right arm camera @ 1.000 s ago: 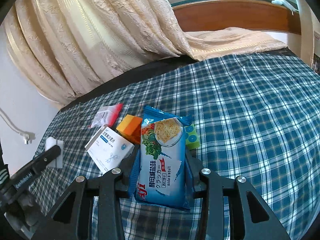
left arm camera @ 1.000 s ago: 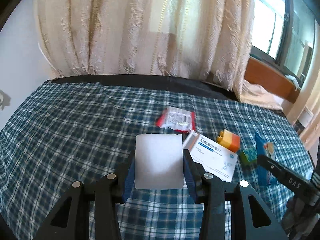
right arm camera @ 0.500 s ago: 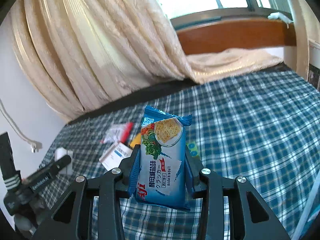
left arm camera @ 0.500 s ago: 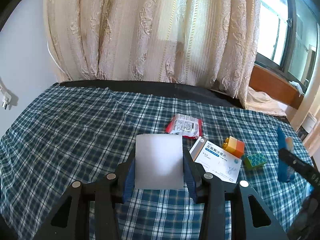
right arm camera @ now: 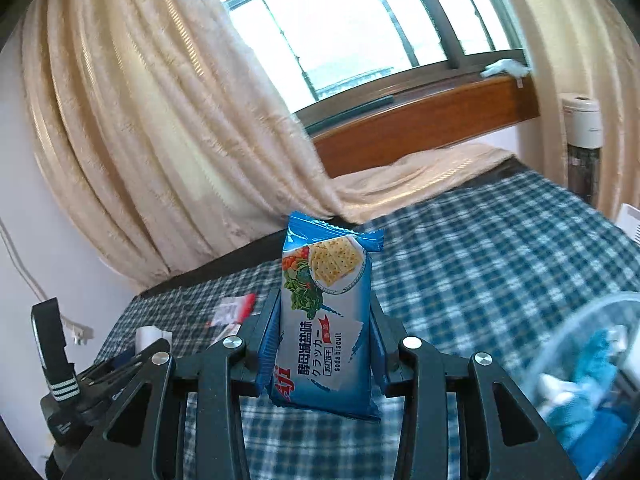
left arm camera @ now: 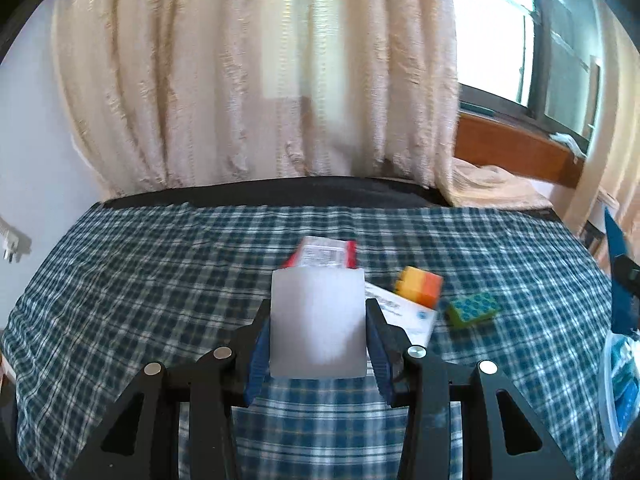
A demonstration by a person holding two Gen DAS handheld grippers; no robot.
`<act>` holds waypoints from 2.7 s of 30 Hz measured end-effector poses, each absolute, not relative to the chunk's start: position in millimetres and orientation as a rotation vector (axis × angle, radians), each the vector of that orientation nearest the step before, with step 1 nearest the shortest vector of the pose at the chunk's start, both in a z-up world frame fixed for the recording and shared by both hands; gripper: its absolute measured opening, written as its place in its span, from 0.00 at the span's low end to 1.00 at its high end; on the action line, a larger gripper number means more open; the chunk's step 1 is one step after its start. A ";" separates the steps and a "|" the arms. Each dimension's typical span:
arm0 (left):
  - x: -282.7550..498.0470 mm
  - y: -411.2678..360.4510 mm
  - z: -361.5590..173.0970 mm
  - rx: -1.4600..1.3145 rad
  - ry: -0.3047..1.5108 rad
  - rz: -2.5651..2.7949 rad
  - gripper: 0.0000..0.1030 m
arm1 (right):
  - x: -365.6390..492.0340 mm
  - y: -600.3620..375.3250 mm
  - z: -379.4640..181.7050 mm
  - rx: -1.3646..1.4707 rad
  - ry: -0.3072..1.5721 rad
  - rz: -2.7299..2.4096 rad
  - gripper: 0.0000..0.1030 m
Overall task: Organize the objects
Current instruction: 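Lift the cracker packet and white sponge and carry both over the clear bowl, then lower the packet and sponge into the bowl and open both grippers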
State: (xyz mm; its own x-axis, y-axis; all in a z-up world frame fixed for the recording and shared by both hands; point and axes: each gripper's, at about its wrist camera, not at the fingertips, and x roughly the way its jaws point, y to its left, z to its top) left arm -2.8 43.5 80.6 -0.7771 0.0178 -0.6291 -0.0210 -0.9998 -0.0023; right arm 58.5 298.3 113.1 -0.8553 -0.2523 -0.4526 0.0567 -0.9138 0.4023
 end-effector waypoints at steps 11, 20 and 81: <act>4.9 114.0 92.9 -0.994 0.094 2.814 0.45 | 103.9 365.9 122.9 0.709 -0.698 -2.930 0.39; 17.9 179.7 97.8 -0.954 0.151 2.656 0.45 | 160.5 432.5 112.5 0.704 -0.839 -3.063 0.39; 73.5 322.7 73.1 -0.976 0.337 2.153 0.45 | 178.3 490.9 71.5 0.903 -0.918 -3.107 0.52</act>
